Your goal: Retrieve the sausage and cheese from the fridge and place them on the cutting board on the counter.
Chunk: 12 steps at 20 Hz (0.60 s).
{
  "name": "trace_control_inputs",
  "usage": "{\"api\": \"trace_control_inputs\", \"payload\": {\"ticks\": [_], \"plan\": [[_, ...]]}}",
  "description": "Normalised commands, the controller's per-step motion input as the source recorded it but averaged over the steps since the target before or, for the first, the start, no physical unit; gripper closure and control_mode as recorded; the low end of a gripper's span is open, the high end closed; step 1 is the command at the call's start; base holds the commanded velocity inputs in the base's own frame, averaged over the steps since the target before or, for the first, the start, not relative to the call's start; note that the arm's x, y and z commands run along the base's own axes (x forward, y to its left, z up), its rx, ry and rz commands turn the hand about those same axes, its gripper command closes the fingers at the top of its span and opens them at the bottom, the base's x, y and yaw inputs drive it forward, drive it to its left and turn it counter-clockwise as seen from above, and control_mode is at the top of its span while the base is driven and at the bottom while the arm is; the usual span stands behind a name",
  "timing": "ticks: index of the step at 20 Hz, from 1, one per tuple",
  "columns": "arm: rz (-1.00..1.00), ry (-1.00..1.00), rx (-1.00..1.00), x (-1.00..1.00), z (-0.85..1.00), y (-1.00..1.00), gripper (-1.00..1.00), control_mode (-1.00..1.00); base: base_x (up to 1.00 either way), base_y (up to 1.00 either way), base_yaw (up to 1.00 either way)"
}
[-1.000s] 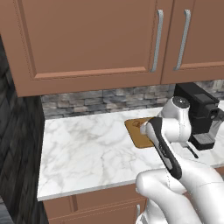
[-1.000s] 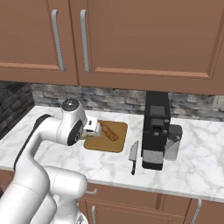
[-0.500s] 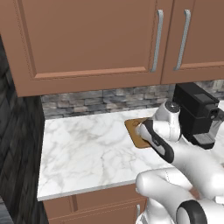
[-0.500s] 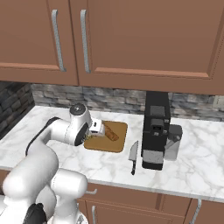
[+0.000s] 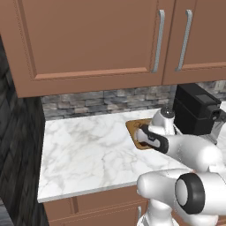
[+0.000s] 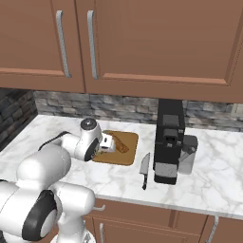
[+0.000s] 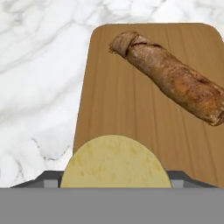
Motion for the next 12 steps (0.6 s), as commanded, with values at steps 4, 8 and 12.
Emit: {"api": "trace_control_inputs", "payload": {"ticks": [4,8,12], "plan": [[0.0,0.07,0.04,0.2,-0.21,-0.01,1.0,-1.0,0.0,0.0,0.0],[0.0,0.05,0.1,0.35,-0.06,-0.01,1.0,-1.0,0.0,0.0,0.0],[0.0,0.03,0.11,0.26,-0.09,-0.02,1.0,-1.0,0.0,0.0,0.0]]}}
